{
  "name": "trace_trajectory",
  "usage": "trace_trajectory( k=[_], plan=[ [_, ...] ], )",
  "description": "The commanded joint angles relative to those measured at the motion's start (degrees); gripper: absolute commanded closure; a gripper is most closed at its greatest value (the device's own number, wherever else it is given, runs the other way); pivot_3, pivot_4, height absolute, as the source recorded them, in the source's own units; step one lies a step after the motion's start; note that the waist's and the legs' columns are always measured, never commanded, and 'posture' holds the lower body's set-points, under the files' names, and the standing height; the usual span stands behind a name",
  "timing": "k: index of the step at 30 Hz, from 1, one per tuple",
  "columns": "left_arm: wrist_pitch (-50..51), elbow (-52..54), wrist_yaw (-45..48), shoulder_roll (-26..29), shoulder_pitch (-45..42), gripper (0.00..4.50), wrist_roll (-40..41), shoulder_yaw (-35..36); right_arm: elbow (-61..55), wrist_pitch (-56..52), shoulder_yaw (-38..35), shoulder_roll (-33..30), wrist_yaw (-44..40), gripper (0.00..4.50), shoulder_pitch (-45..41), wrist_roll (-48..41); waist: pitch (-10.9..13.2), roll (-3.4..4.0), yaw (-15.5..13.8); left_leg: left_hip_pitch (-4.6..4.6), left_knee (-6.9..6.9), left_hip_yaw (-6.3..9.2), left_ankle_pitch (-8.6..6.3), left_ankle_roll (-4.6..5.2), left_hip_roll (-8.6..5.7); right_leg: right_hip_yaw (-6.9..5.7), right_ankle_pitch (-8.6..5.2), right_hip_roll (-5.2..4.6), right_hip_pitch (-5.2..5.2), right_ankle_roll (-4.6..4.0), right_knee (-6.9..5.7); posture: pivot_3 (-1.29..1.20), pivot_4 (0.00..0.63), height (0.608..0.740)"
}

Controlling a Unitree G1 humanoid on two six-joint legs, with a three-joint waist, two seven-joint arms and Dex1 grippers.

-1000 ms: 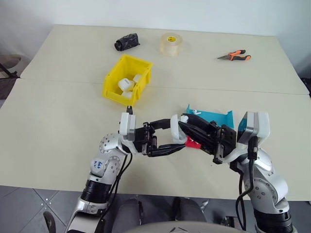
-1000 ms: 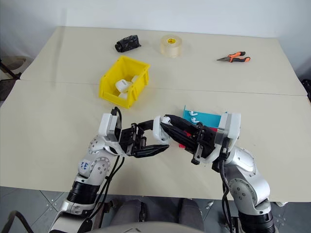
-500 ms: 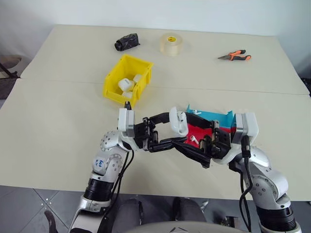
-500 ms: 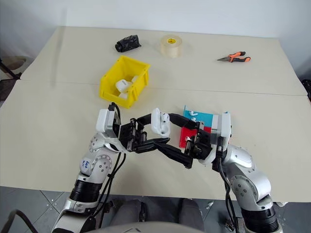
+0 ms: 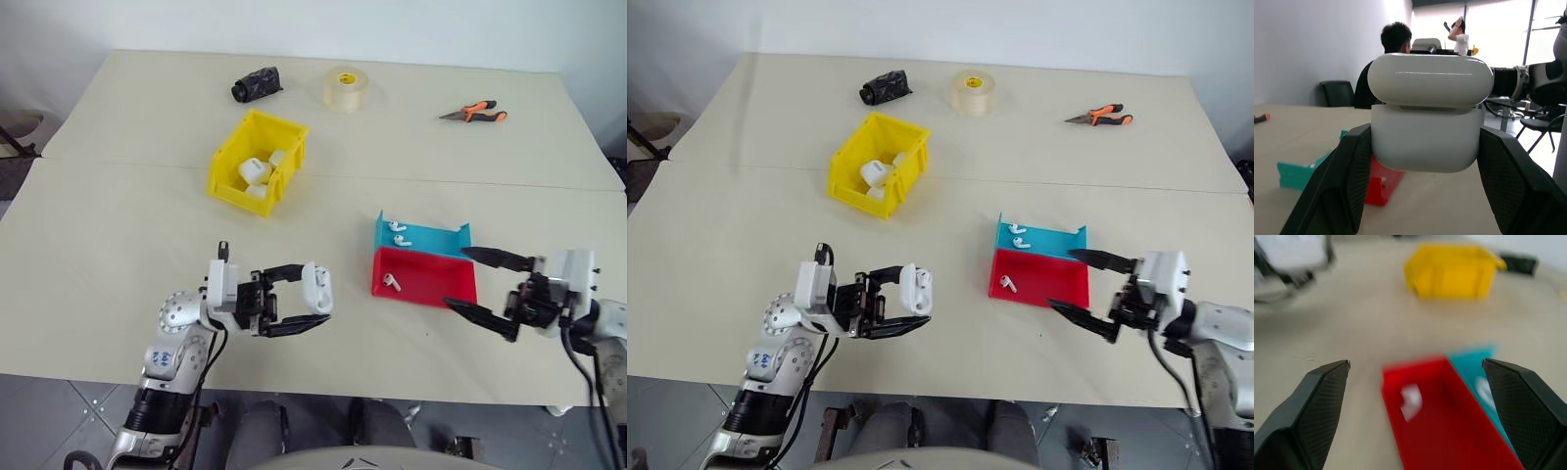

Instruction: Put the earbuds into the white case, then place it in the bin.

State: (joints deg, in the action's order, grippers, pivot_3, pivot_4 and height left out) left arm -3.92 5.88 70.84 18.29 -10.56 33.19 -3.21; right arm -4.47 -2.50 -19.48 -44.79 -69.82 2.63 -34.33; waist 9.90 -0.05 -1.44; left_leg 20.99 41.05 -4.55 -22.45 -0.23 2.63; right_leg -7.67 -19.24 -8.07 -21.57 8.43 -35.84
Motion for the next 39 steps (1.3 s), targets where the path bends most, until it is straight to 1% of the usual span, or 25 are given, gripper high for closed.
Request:
trace_trajectory(
  k=[1, 3, 6, 8, 10, 11, 13, 15, 19, 23, 27, 31, 34, 39],
  plan=[
    [-1.8, 1.1, -0.4, -0.9, -0.5, 1.53, -0.6, -0.6, 2.1, 1.6, 0.0, -2.5, -2.3, 0.01, -2.7, 2.0, 0.0, 0.02, 0.0, -0.02, 0.03, -0.01, 0.00, 0.00, 0.02, 0.01, 0.00, 0.00, 0.01, 0.00, -0.03, 0.00, 0.150, 0.740],
    [-2.2, 1.0, -0.7, -1.3, -0.6, 1.53, -0.8, -0.8, 1.9, -1.6, 2.0, -4.0, -1.3, 0.01, -6.3, 3.2, 0.0, 0.06, 0.2, -0.05, 0.03, -0.03, 0.00, 0.00, 0.02, 0.04, 0.00, 0.01, 0.01, 0.00, -0.03, 0.00, 0.150, 0.740],
    [-2.6, 1.2, -1.1, -2.2, -0.7, 1.53, -1.4, -1.5, 1.1, -11.3, 9.0, -7.9, 1.1, 0.01, -15.8, 7.1, 0.0, 0.16, 0.6, -0.11, 0.00, -0.11, 0.00, -0.01, 0.05, 0.09, 0.00, 0.01, 0.01, 0.00, -0.05, 0.00, 0.150, 0.740],
    [-2.7, 1.2, -1.5, -2.7, -0.8, 1.53, -1.7, -2.0, 1.9, -16.6, 12.9, -8.5, 1.4, 0.01, -22.6, 7.8, 0.0, 0.17, 0.6, -0.13, 0.00, -0.07, 0.00, -0.01, 0.07, 0.07, 0.00, 0.02, 0.01, 0.00, -0.08, 0.00, 0.150, 0.740],
    [-2.8, 1.2, -1.7, -3.2, -0.9, 1.53, -1.9, -2.7, 4.2, -22.5, 19.2, -9.2, 1.5, 0.01, -30.6, 12.1, 0.0, 0.19, 0.8, -0.10, 0.01, -0.08, 0.01, -0.01, 0.07, 0.07, 0.00, 0.02, 0.00, 0.00, -0.07, 0.00, 0.150, 0.740],
    [-2.9, 1.2, -1.8, -3.5, -0.8, 1.53, -2.0, -3.1, 6.1, -24.1, 23.1, -9.4, 1.8, 0.01, -34.7, 16.2, 0.0, 0.19, 0.8, -0.09, 0.02, -0.08, 0.01, -0.01, 0.07, 0.07, 0.00, 0.02, -0.01, 0.00, -0.07, 0.00, 0.150, 0.740],
    [-3.2, 1.1, -2.0, -4.0, -1.0, 1.53, -2.2, -3.7, 10.3, -27.5, 28.8, -8.5, 1.6, 0.01, -41.6, 21.0, 0.0, 0.19, 0.4, -0.03, 0.01, 0.02, 0.00, -0.01, 0.06, 0.01, 0.00, 0.02, -0.01, 0.00, -0.07, 0.00, 0.150, 0.740],
    [-3.6, 1.1, -2.4, -4.7, -1.1, 1.53, -2.5, -4.2, 15.5, -28.4, 33.4, -6.1, 1.5, 0.01, -48.1, 25.0, 0.0, 0.19, 0.3, 0.03, 0.04, 0.03, 0.00, -0.01, 0.03, -0.01, 0.00, 0.00, -0.04, 0.00, -0.06, 0.00, 0.150, 0.740],
    [-4.6, 0.8, -3.3, -5.8, -1.5, 1.53, -3.2, -4.9, 25.5, -27.1, 39.0, -1.5, 0.8, 0.01, -56.9, 30.9, 0.0, 0.21, 0.3, 0.09, 0.03, 0.02, 0.00, -0.01, 0.02, -0.06, 0.00, 0.00, -0.07, 0.00, -0.05, 0.00, 0.150, 0.740],
    [-5.4, 0.8, -4.2, -6.5, -1.4, 1.53, -3.7, -5.0, 32.2, -23.9, 42.3, 1.1, -1.9, 0.01, -61.5, 34.8, 0.0, 0.21, 0.4, 0.13, 0.01, 0.03, 0.01, -0.01, 0.02, -0.08, 0.00, 0.00, -0.11, 0.00, -0.05, 0.00, 0.150, 0.740],
    [-6.4, 1.1, -5.2, -6.8, -0.8, 1.53, -4.2, -5.1, 34.8, -22.3, 43.7, 2.4, -4.2, 0.01, -63.2, 37.4, 0.0, 0.22, 0.8, 0.12, 0.01, 0.02, 0.01, -0.01, 0.03, -0.09, 0.00, 0.00, -0.11, 0.00, -0.05, 0.00, 0.150, 0.740],
    [-6.9, 1.5, -6.1, -7.1, 0.0, 1.53, -4.4, -5.1, 33.7, -22.1, 44.2, 3.2, -6.3, 0.01, -63.1, 38.6, 0.0, 0.22, 1.3, 0.13, 0.00, 0.04, 0.01, -0.01, 0.04, -0.10, 0.00, 0.00, -0.12, 0.00, -0.06, 0.00, 0.150, 0.740],
    [-7.1, 1.5, -6.5, -7.2, 0.3, 1.53, -4.5, -5.3, 34.2, -21.2, 44.3, 4.2, -5.9, 0.01, -63.1, 40.0, 0.0, 0.23, 1.8, 0.12, 0.00, 0.04, 0.01, -0.01, 0.04, -0.09, 0.00, 0.00, -0.12, 0.00, -0.06, 0.00, 0.150, 0.740],
    [-7.4, 1.5, -6.9, -7.3, 0.2, 1.53, -4.6, -5.4, 35.2, -20.0, 43.8, 5.5, -5.9, 0.01, -63.6, 41.7, 0.0, 0.23, 1.7, 0.12, 0.00, 0.04, 0.01, -0.03, 0.05, -0.09, 0.00, 0.00, -0.12, 0.00, -0.07, 0.00, 0.150, 0.740]
  ],
)
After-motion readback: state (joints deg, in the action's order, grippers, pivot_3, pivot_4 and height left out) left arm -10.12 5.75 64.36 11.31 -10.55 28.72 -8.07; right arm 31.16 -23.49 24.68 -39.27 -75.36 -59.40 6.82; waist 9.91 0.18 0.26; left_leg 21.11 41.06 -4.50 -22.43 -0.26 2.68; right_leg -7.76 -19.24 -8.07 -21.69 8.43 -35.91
